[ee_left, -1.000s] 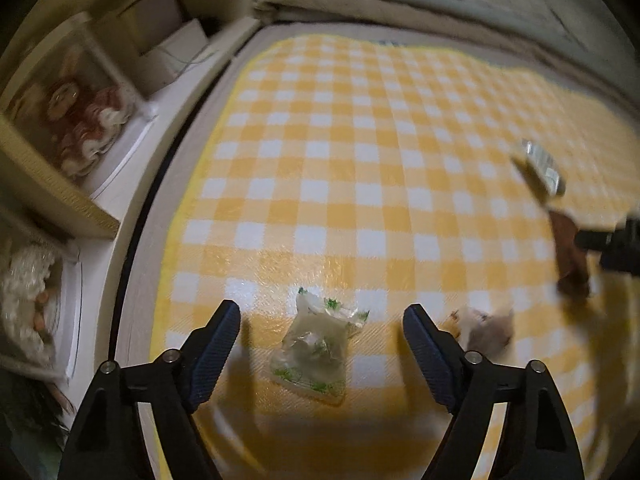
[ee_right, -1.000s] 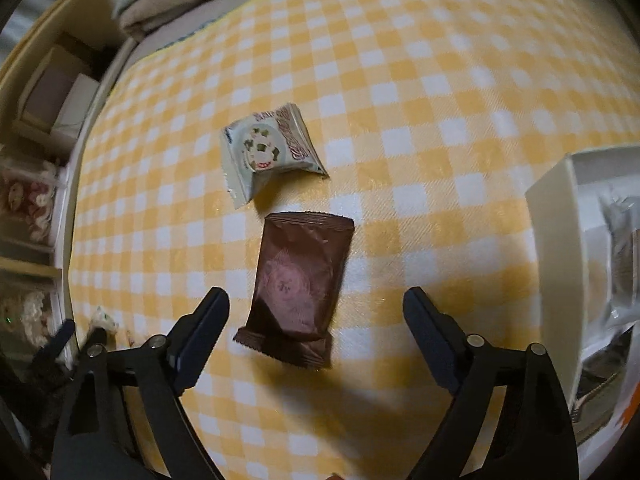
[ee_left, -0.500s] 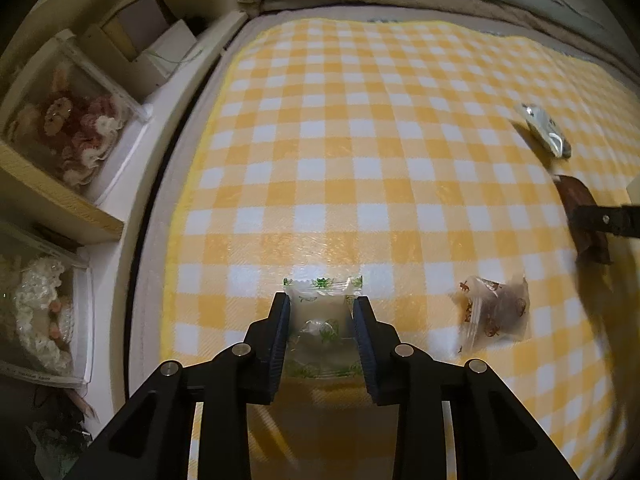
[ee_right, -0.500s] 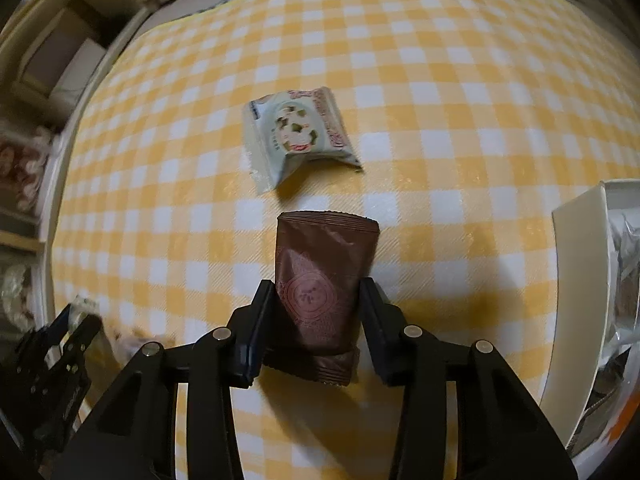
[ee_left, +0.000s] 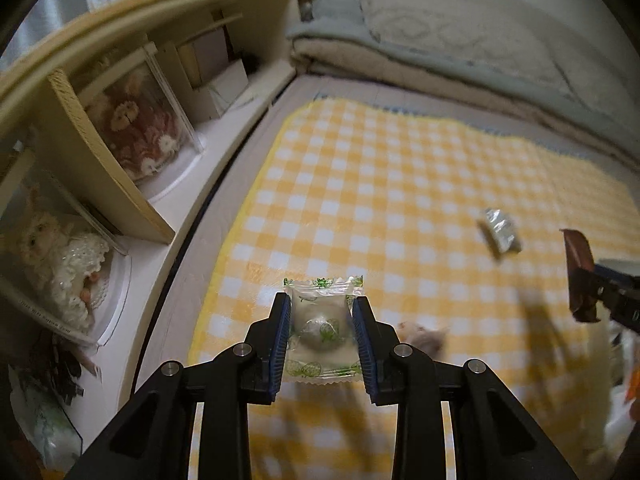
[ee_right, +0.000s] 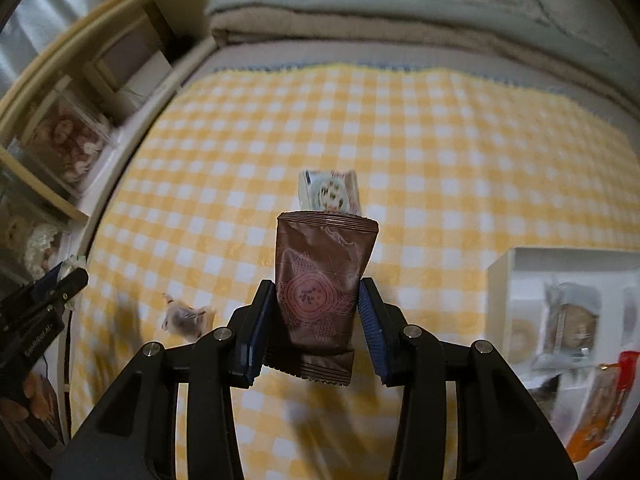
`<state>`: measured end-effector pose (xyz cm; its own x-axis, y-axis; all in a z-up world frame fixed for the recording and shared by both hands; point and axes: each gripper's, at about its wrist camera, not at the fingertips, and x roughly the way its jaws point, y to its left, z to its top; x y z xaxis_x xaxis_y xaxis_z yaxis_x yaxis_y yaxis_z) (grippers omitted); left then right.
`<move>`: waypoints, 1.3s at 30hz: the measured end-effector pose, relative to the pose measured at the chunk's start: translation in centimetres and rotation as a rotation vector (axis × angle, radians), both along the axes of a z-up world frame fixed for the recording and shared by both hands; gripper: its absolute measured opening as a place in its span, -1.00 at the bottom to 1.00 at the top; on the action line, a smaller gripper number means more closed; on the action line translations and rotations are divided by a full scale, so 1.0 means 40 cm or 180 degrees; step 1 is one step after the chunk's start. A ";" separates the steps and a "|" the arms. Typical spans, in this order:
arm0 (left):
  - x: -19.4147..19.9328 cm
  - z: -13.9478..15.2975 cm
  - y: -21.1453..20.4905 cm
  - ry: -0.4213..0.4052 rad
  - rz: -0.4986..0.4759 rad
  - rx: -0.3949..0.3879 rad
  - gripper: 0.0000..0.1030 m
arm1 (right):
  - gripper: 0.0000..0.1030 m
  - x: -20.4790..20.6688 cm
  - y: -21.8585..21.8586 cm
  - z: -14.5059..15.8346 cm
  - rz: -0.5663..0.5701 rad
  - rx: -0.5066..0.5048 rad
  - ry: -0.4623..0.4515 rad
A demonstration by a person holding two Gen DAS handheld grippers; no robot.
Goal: Organize snacks
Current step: 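Grasp the green-print candy packet with the left tool while the right tool grasps the brown chocolate packet, then carry both held packets up and over the white tray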
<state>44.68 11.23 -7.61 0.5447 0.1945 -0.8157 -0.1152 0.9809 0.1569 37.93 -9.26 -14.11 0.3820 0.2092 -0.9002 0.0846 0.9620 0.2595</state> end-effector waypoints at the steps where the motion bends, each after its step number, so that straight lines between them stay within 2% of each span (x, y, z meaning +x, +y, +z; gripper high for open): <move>1: -0.014 0.016 -0.011 -0.0045 0.0005 -0.0026 -0.40 | -0.17 -0.008 -0.011 0.012 0.0007 -0.0013 -0.0037; 9: -0.162 0.144 -0.109 -0.0301 -0.0051 -0.0166 -0.40 | -0.17 -0.105 -0.084 0.124 0.0066 -0.0100 -0.0366; 16: -0.217 0.193 -0.214 -0.0380 -0.0157 -0.0201 -0.40 | -0.17 -0.183 -0.171 0.184 -0.0007 -0.0190 -0.0514; 29: -0.224 0.212 -0.457 -0.0357 -0.0609 -0.0284 -0.40 | -0.17 -0.307 -0.396 0.214 -0.0353 -0.0310 -0.0567; 39: -0.164 0.162 -0.633 -0.0257 -0.0900 -0.0497 -0.40 | -0.17 -0.363 -0.557 0.199 -0.0658 -0.0415 -0.0489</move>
